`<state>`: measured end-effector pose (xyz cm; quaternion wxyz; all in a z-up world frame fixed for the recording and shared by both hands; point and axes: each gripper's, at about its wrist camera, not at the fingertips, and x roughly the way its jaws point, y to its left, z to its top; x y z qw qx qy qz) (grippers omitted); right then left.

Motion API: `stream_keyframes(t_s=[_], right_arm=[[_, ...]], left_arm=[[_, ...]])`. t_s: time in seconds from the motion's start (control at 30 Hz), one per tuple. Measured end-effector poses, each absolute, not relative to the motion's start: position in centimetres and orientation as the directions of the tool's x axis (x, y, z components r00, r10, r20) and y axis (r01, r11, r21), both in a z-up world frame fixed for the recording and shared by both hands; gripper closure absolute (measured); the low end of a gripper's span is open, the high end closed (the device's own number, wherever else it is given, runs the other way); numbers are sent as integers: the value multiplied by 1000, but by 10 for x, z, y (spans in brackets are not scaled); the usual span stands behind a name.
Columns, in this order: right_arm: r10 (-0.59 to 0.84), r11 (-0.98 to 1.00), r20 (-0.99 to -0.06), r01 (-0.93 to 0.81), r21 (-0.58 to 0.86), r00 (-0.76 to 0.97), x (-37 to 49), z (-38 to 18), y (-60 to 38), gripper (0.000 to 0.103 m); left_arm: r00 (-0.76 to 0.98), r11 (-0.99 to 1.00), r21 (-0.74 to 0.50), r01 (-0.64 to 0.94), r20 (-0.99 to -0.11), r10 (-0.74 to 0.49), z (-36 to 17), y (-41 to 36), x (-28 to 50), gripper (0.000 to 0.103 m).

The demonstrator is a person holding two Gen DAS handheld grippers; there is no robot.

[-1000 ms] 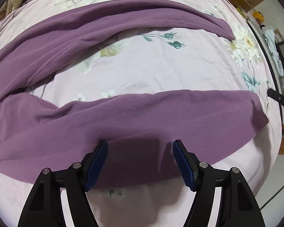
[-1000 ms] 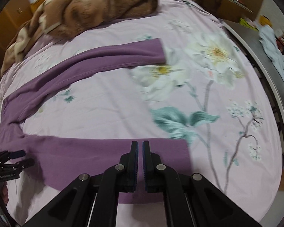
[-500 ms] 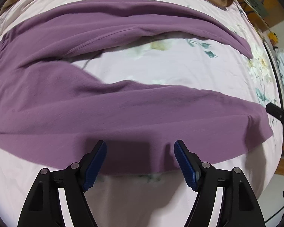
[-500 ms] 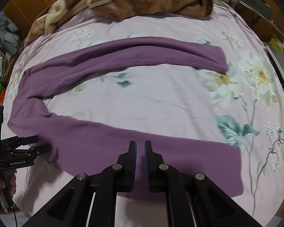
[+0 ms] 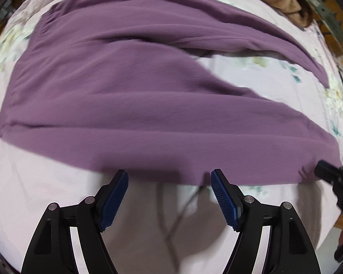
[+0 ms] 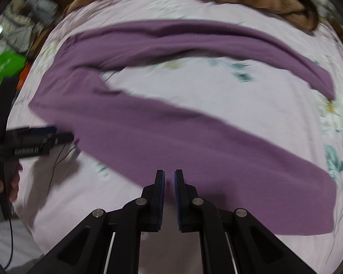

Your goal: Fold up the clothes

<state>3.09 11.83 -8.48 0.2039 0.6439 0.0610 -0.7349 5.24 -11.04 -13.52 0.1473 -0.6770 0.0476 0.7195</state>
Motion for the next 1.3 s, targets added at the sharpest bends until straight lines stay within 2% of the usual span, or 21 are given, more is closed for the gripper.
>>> stream_keyframes(t_s=[0.37,0.93,1.3], right_arm=[[-215,-844,-975,514,152,-65,52,-89,48,87],[-112,-754,-982,657,-15,-152,70,-105,-11,87],[-73,-673,-982,736,-81,-175,75,-127,-30,87]], left_arm=[[-68,-954,-73,-291,-993,97,-132,-150,47,27],[-71,-941,-15,-337,-997,41,-142,-192,47,27],[-39,-953,-48,-298,-997,63,-164,-220,38,27]])
